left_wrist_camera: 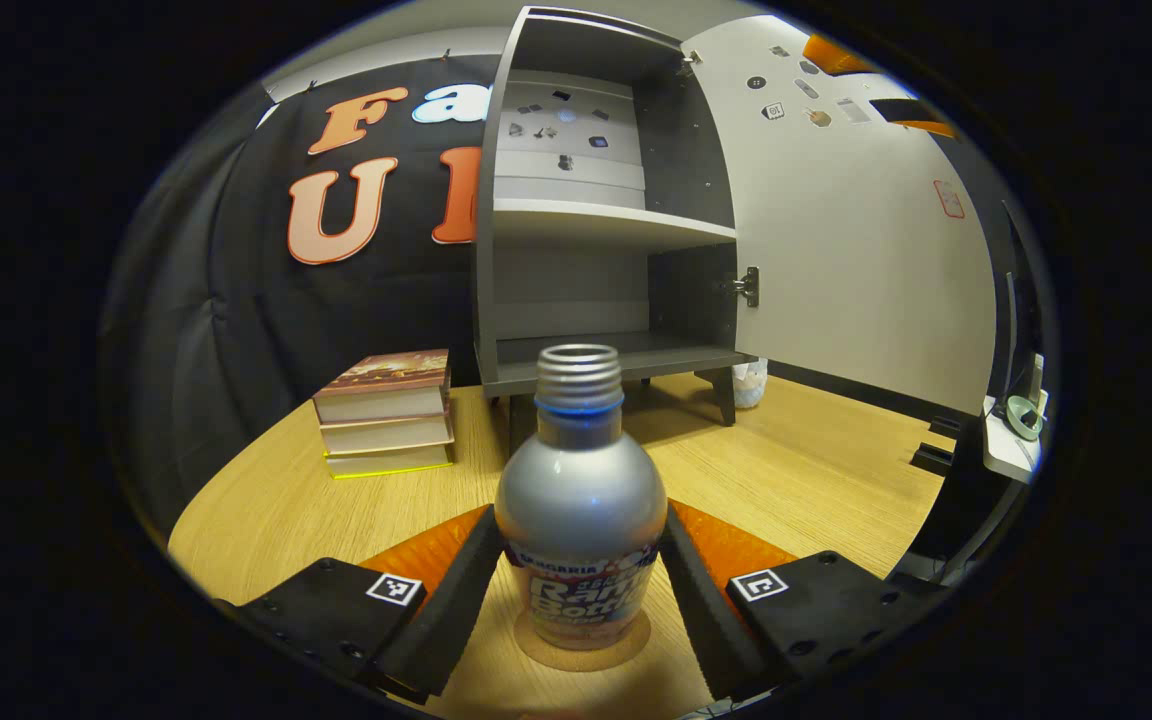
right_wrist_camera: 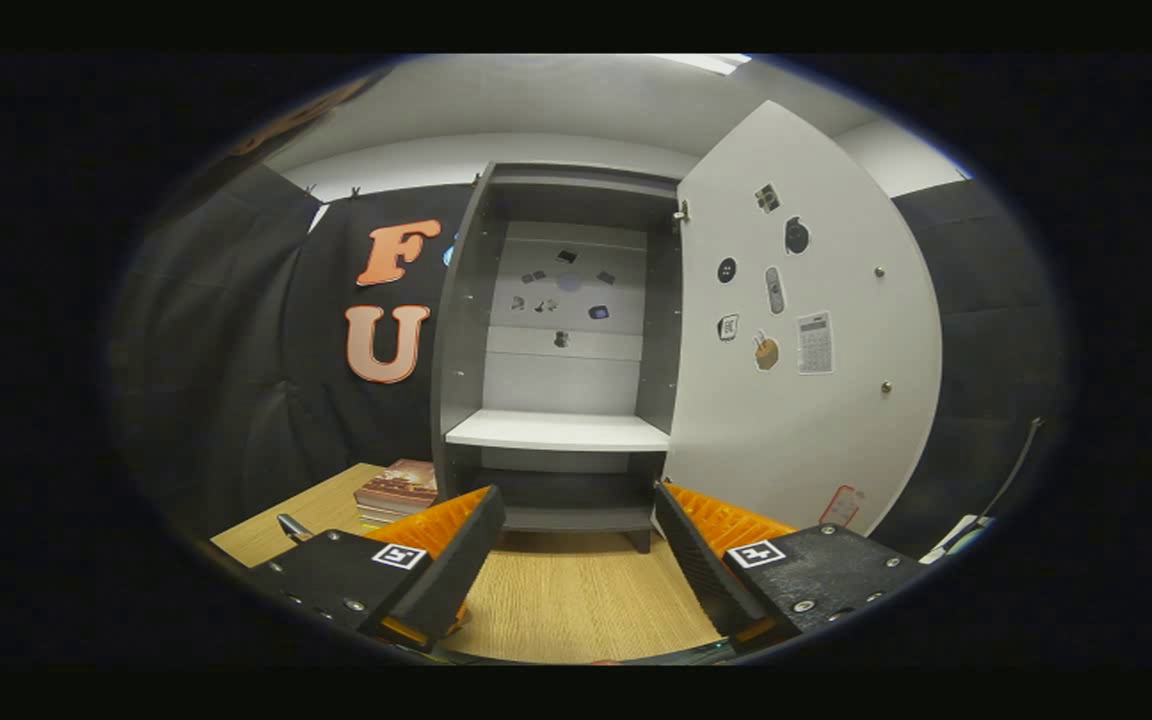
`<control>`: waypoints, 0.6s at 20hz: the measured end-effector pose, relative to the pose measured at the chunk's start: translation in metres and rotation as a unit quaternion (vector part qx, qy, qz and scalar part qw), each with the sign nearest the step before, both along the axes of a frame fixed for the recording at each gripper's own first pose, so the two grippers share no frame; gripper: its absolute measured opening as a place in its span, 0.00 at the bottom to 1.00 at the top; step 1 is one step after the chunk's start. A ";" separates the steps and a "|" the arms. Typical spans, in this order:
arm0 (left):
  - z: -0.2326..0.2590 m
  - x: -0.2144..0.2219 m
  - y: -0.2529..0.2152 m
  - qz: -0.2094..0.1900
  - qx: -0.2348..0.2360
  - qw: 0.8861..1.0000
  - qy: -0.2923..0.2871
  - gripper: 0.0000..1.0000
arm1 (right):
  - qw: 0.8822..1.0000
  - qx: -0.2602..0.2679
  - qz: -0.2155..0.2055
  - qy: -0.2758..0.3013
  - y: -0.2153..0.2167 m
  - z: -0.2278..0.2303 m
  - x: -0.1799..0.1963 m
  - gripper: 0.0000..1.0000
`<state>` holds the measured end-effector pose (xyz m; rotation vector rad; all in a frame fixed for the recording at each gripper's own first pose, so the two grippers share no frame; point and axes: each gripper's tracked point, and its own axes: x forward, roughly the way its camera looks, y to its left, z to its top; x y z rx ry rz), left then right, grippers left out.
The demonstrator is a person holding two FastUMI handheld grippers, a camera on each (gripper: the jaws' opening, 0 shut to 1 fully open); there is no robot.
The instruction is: Open the cabinet door with the right hand, grasp the bottle in the cabinet with the left hand and place it on the coaster, then close the cabinet door with the right hand.
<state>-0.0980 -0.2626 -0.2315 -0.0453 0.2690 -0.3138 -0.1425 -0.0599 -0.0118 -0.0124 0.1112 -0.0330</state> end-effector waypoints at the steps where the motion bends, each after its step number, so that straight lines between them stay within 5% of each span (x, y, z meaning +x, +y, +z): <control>1: 0.007 0.002 0.000 -0.001 0.003 1.000 -0.008 0.96 | 1.000 -0.001 -0.003 -0.005 -0.004 0.002 -0.001 0.93; 12: 0.109 0.021 0.007 0.028 -0.013 0.997 -0.071 0.96 | 0.999 -0.006 -0.028 -0.032 -0.058 0.032 -0.019 0.94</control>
